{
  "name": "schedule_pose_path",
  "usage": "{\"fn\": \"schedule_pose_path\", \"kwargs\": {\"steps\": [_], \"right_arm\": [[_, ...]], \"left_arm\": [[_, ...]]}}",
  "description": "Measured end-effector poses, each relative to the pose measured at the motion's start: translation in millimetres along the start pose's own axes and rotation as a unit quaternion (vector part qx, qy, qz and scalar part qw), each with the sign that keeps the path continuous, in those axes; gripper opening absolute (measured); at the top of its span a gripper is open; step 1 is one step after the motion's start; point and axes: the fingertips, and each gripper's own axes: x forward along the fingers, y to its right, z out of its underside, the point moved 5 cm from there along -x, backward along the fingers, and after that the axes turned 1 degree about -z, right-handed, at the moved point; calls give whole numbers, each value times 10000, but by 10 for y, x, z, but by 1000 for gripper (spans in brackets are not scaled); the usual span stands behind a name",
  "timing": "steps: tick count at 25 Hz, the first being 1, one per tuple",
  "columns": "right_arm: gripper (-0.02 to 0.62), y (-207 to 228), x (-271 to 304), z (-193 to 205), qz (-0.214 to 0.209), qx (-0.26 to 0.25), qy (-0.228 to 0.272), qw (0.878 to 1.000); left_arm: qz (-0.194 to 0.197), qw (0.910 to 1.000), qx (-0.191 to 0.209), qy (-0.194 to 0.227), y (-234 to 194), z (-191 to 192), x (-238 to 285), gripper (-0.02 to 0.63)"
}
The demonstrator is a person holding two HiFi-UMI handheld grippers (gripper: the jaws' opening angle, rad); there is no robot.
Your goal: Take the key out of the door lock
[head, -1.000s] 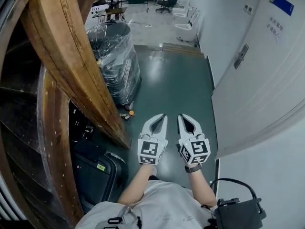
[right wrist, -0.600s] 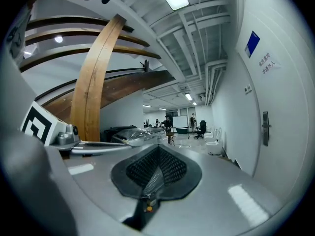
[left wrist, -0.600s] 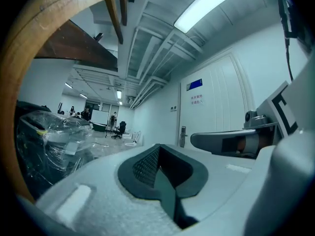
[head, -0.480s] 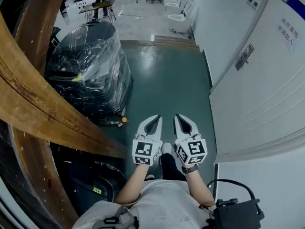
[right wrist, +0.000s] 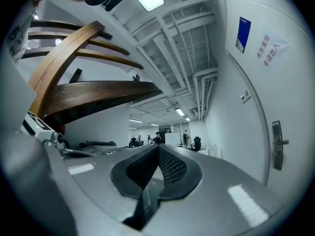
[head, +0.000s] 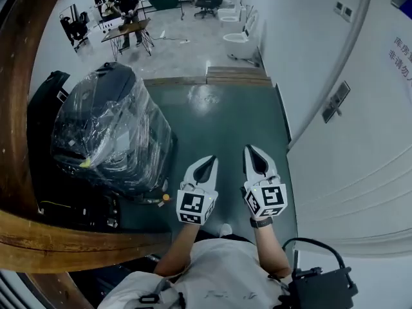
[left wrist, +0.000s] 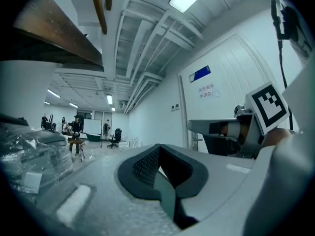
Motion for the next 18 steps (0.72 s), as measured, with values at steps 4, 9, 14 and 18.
{"fn": "schedule_pose_path", "kwargs": {"steps": [4, 9, 14, 18], "right_arm": [[3, 436, 354, 208, 97, 256, -299, 9992], [3, 689, 898, 421, -97, 305, -523, 9981], [3, 967, 1606, 541, -123, 193, -564, 9981], [3, 1314, 2284, 518, 28, 87, -533, 9985]], "left_arm": [[-150, 9992, -190, -308, -229, 156, 395, -2], [-63, 9997, -120, -190, -452, 93, 1100, -2], [201, 9997, -106, -72, -807, 61, 1940, -2], [455, 9989, -37, 57, -1166, -49, 2733, -2]]}}
